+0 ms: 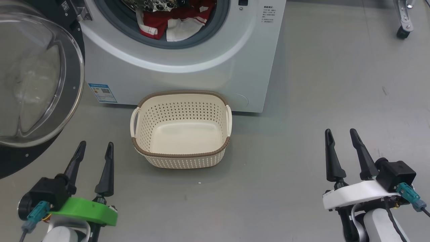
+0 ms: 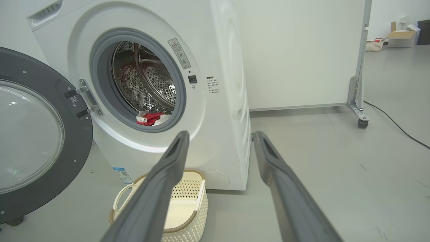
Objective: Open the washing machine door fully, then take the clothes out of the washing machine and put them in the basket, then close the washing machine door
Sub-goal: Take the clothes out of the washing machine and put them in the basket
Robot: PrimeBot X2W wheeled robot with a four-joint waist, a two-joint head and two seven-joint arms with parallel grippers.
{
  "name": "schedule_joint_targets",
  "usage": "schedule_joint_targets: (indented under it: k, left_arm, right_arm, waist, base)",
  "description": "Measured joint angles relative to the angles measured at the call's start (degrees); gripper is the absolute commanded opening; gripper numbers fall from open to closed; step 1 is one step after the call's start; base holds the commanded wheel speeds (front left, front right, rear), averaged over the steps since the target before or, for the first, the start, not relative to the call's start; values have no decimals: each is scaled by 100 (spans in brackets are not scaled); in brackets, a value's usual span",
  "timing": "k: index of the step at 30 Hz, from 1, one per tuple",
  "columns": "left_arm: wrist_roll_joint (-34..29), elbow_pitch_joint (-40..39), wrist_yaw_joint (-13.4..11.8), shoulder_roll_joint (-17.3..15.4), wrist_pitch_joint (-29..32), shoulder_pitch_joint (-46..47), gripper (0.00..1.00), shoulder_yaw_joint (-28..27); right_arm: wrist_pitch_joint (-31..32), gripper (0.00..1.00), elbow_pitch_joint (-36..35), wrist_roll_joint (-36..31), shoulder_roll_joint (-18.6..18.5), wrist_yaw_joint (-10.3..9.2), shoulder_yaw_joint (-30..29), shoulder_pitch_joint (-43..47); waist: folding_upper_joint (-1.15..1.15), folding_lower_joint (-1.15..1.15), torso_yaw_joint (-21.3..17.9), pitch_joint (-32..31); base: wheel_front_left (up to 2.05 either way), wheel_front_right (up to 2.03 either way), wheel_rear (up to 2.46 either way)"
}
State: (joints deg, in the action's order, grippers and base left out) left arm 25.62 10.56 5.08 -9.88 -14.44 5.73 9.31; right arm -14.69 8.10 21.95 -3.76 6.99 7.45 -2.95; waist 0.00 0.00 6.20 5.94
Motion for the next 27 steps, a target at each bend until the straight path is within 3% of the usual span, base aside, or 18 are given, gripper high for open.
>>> schedule_joint_targets:
  k: [14,27]
  left_arm:
    - [60,-165,65,-2,0,-1,100,14]
    - [68,-183,85,-4,0,-13,100,20]
  right_arm:
    - [0,100,9,-40,5,0,1,0]
    - [0,100,33,-40,12,0,5,-1]
  waist:
    - [0,0,-3,32]
    - [0,0,3,51]
  base:
    - [29,-29,0]
    - [86,-86,0]
